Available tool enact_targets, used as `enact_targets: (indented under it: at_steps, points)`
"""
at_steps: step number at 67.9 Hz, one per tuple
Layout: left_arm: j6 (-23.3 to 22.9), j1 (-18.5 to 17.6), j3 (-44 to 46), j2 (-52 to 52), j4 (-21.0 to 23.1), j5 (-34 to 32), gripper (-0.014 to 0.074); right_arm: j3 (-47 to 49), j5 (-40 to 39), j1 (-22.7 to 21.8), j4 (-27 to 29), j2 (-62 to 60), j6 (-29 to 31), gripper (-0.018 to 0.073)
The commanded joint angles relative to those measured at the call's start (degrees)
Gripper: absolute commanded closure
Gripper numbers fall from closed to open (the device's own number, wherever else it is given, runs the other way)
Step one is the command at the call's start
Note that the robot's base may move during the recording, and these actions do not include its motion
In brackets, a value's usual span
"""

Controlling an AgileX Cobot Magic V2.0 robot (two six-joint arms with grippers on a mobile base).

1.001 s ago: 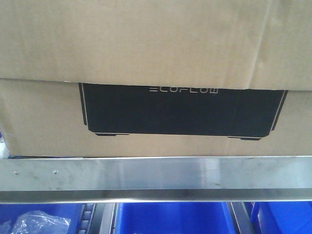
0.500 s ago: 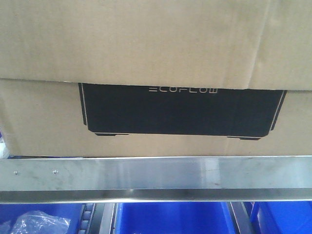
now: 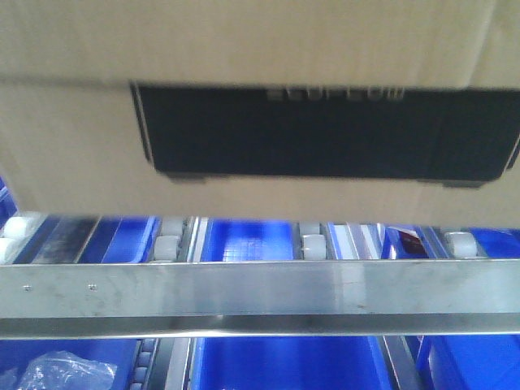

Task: Grab box from left shelf to table start
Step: 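Lift the box with both grippers and pull it off the shelf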

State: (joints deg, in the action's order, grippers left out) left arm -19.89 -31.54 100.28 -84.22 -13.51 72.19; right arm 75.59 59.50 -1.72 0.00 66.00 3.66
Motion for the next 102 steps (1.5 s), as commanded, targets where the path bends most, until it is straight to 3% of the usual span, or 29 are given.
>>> enact_targets:
  at_steps: [1, 22, 43, 65, 84, 102]
  points:
    - [-0.38, -2.63, 0.5, 4.5, 4.19, -0.3, 0.0688, -2.64, -6.19, 1.04, 6.29, -5.98, 0.91, 0.0502]
    - [-3.45, -2.63, -16.11, 15.54, 4.57, -4.29, 0.0688, -17.25, -7.59, 1.04, 10.38, -20.26, 0.91, 0.0502]
    - [-4.58, -2.84, -30.55, 32.66, 6.53, -11.01, 0.0688, -19.36, -7.29, 1.04, 15.56, -30.87, 0.91, 0.0502]
    - [-4.66, -2.84, -34.94, 50.64, 7.27, -14.03, 0.0688, -19.36, -6.75, 1.04, 22.35, -38.78, 0.96, 0.0502]
    - [-4.52, -2.84, -37.56, 58.22, 9.32, -13.91, 0.0688, -19.36, -6.69, 1.04, 25.66, -45.26, 0.96, 0.0502]
    - [0.68, -2.84, -38.92, 60.54, 11.98, -16.11, 0.0688, -19.36, -8.98, 1.04, 25.8, -50.49, 0.96, 0.0502]
